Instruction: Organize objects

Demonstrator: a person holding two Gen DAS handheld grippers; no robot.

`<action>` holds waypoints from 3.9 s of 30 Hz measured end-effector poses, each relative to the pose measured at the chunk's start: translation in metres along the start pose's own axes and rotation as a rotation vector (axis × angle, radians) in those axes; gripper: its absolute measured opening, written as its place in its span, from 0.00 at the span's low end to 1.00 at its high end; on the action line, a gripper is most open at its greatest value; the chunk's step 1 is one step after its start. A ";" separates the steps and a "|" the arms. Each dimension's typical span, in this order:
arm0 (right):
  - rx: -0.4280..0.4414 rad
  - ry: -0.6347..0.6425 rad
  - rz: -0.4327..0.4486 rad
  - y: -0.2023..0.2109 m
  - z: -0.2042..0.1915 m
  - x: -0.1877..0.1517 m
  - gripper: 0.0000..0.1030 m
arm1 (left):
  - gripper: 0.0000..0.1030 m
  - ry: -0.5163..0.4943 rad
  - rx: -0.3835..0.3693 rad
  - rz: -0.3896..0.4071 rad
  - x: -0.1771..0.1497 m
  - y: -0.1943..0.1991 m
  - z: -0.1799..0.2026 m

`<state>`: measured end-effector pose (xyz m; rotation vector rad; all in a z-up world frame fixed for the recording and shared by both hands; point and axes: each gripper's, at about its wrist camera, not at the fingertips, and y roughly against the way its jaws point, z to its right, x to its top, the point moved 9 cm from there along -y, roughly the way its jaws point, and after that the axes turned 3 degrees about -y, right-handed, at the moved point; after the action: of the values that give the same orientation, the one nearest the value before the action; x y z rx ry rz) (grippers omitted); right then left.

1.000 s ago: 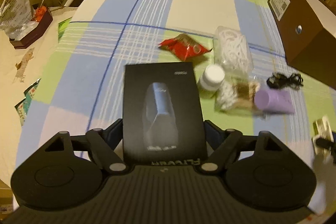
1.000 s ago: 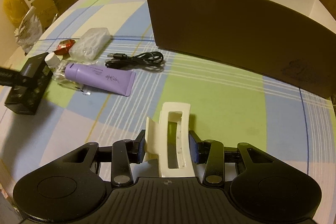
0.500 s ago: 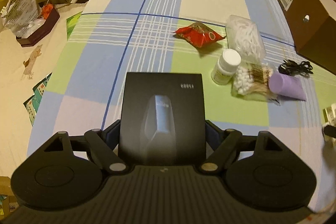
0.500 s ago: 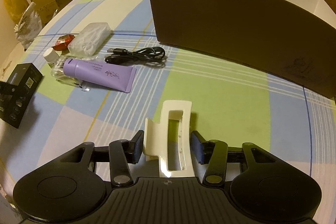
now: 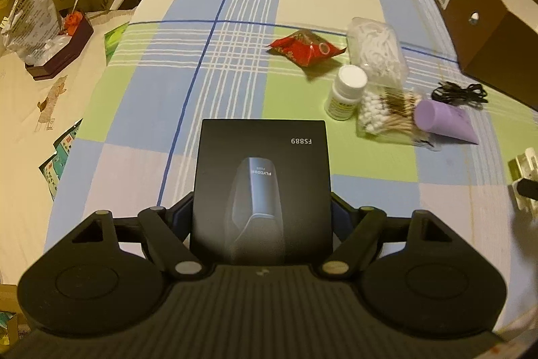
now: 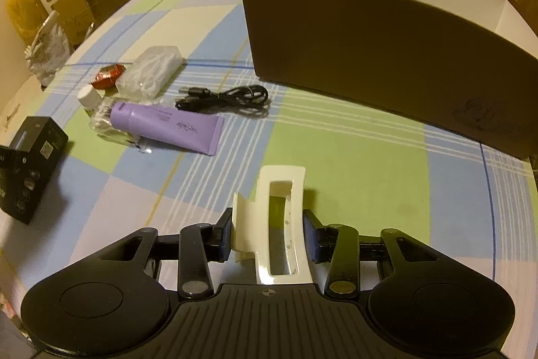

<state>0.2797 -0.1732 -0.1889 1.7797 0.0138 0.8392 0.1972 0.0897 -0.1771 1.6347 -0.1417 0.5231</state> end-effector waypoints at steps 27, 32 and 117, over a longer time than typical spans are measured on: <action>0.033 -0.106 0.245 0.095 0.068 0.100 0.37 | 0.74 -0.270 -0.274 0.265 0.127 0.088 0.190; 0.003 -0.125 0.314 0.109 0.104 0.138 0.37 | 0.74 -0.320 -0.323 0.320 0.170 0.093 0.245; -0.068 -0.272 0.319 0.109 0.183 0.152 0.96 | 0.93 -0.303 -0.333 0.222 0.190 0.059 0.296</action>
<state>0.4507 -0.3059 -0.0417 1.8442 -0.4813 0.8023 0.4170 -0.1651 -0.0581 1.3681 -0.6091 0.3909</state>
